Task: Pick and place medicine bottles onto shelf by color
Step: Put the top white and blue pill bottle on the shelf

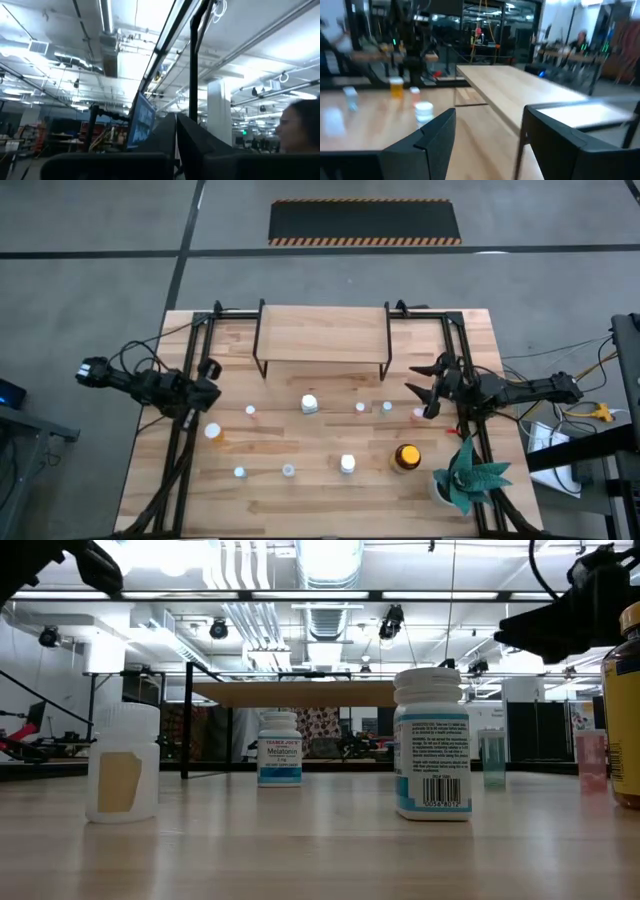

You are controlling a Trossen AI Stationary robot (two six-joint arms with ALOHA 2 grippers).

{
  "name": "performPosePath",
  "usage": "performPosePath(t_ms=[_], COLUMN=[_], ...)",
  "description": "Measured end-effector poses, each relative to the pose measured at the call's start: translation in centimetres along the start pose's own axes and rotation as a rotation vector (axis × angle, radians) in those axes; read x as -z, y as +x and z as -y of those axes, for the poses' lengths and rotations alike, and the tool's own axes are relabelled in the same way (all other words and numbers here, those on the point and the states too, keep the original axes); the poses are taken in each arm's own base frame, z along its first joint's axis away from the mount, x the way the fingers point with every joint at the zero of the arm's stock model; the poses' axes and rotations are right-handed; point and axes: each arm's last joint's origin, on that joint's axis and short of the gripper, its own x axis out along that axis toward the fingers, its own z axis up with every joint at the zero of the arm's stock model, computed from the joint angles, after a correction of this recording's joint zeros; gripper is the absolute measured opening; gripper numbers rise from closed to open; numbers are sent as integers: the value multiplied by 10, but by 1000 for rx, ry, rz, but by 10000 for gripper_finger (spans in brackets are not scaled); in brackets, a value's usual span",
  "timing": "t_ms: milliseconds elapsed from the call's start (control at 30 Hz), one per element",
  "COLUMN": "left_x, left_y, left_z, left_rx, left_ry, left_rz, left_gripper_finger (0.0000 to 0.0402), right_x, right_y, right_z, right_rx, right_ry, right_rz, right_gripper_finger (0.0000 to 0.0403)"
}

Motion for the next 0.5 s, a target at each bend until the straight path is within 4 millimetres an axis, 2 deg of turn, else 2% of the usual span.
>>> performPosePath(t_ms=[167,500], left_x=[-2,-10], left_y=[0,4], left_z=[0,1], left_rx=[0,-4], left_ry=[-2,-6], left_rz=[15,43], left_gripper_finger=[0,0], right_x=[0,-1], right_y=[0,0], right_z=[0,0], right_rx=[1,0], right_ry=[176,148], right_rz=[3,7], right_gripper_finger=[226,226])
